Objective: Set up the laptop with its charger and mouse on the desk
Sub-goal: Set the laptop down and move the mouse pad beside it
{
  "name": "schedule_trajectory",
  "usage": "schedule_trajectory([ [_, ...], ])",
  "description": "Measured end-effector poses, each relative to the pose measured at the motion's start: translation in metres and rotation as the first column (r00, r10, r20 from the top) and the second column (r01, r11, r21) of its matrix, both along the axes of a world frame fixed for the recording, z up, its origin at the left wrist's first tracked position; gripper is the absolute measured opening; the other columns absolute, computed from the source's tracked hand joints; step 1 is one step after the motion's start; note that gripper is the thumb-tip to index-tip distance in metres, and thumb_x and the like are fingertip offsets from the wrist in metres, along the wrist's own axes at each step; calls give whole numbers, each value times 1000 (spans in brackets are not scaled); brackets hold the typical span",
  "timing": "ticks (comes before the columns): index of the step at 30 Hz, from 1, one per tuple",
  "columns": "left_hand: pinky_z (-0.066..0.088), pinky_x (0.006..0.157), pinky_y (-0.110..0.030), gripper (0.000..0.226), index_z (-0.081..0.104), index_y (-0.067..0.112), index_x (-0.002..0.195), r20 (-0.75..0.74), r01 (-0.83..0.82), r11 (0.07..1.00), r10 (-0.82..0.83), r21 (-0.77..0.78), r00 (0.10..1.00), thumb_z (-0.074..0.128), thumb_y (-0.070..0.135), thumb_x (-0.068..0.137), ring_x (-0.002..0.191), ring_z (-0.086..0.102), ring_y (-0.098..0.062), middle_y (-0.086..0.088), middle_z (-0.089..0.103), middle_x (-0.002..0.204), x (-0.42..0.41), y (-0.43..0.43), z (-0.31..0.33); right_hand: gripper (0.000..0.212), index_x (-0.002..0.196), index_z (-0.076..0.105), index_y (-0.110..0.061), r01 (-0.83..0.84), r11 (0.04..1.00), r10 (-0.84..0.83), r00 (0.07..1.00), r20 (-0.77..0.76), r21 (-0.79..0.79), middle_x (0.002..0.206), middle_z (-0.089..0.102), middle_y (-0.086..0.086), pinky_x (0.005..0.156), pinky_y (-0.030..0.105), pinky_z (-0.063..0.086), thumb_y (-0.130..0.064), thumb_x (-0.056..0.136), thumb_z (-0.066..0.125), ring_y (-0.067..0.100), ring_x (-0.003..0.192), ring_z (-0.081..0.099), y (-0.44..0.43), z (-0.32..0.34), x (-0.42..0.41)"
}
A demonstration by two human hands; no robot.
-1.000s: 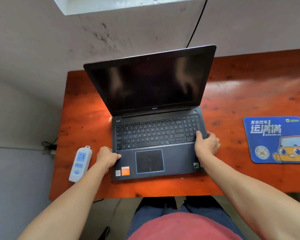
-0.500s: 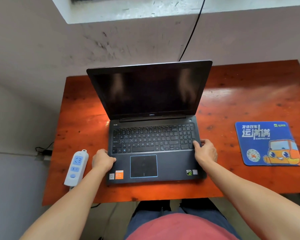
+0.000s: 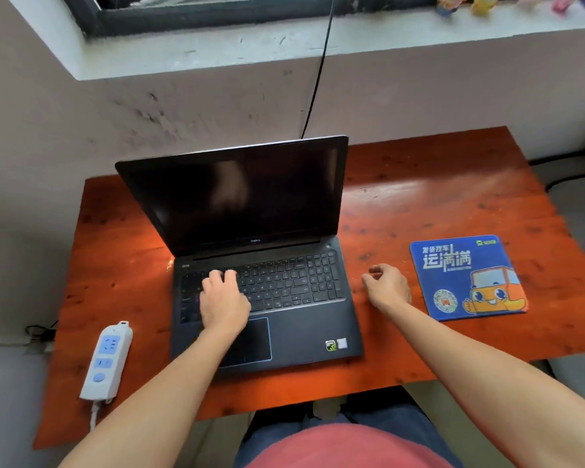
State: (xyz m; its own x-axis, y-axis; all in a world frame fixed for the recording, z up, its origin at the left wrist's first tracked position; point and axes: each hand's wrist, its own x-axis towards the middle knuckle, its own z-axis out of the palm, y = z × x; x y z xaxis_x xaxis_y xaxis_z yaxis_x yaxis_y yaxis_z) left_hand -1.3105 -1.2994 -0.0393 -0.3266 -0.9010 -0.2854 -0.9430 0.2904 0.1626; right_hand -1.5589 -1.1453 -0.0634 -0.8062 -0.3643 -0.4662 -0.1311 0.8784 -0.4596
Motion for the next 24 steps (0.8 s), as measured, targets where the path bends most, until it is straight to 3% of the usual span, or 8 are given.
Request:
schedule_trajectory([
  [4, 43, 93, -39, 36, 52, 15, 127, -192, 213, 969, -187, 125, 963, 54, 23, 91, 118, 46, -25, -6, 52, 124, -86, 43, 10, 32, 118, 64, -19, 119, 993, -119, 992, -40, 1, 116, 68, 9, 89, 38, 47, -32, 89, 61, 33, 111, 59, 42, 12, -73],
  [7, 46, 91, -40, 31, 56, 15, 121, -268, 257, 936, -191, 239, 944, 53, 22, 91, 113, 52, -25, -5, 57, 120, -142, 80, 11, 34, 118, 64, -17, 220, 975, -218, 974, -68, 25, 115, 68, 12, 90, 39, 50, -31, 87, 62, 35, 106, 62, 83, 17, -128],
  [11, 50, 85, -35, 27, 61, 14, 113, -333, 163, 890, -13, 426, 943, 52, 17, 87, 102, 60, -26, -6, 66, 109, -205, 126, 4, 39, 121, 64, -15, 294, 952, -288, 954, -84, 84, 121, 65, 15, 94, 38, 48, -29, 85, 64, 34, 112, 60, 125, 16, -189],
  [14, 46, 75, -27, 23, 62, 14, 108, -304, 51, 798, 169, 600, 938, 59, 15, 85, 93, 61, -24, -6, 66, 105, -243, 155, -10, 46, 125, 59, -18, 283, 949, -272, 958, -92, 141, 128, 58, 16, 97, 40, 46, -34, 82, 66, 35, 117, 55, 143, 6, -220],
  [16, 52, 76, -33, 18, 59, 18, 98, -268, -50, 699, 337, 713, 903, 65, 16, 81, 89, 63, -26, -10, 68, 105, -260, 171, -23, 52, 130, 55, -17, 270, 944, -259, 962, -82, 187, 135, 52, 17, 99, 40, 42, -35, 83, 68, 38, 123, 49, 150, 0, -232],
  [19, 57, 79, -42, 21, 56, 21, 89, -223, -170, 610, 513, 774, 829, 68, 18, 71, 86, 68, -29, -14, 70, 97, -274, 190, -48, 56, 131, 53, -15, 261, 950, -264, 965, -9, 169, 134, 56, 14, 96, 37, 44, -36, 82, 70, 35, 123, 52, 157, -9, -246],
  [22, 54, 64, -35, 18, 51, 21, 83, -227, -218, 581, 595, 785, 771, 67, 14, 78, 76, 68, -27, -12, 69, 91, -282, 200, -39, 39, 118, 63, -18, 213, 970, -222, 973, 70, 115, 119, 66, 9, 78, 32, 46, -33, 83, 69, 32, 108, 61, 157, -12, -248],
  [24, 47, 53, -30, 19, 49, 19, 79, -219, -234, 566, 617, 790, 756, 65, 12, 86, 63, 60, -22, -10, 66, 83, -281, 202, -32, 24, 105, 71, -20, 144, 988, -150, 980, 131, 55, 107, 72, 7, 75, 32, 51, -30, 84, 68, 29, 95, 66, 153, -11, -243],
])
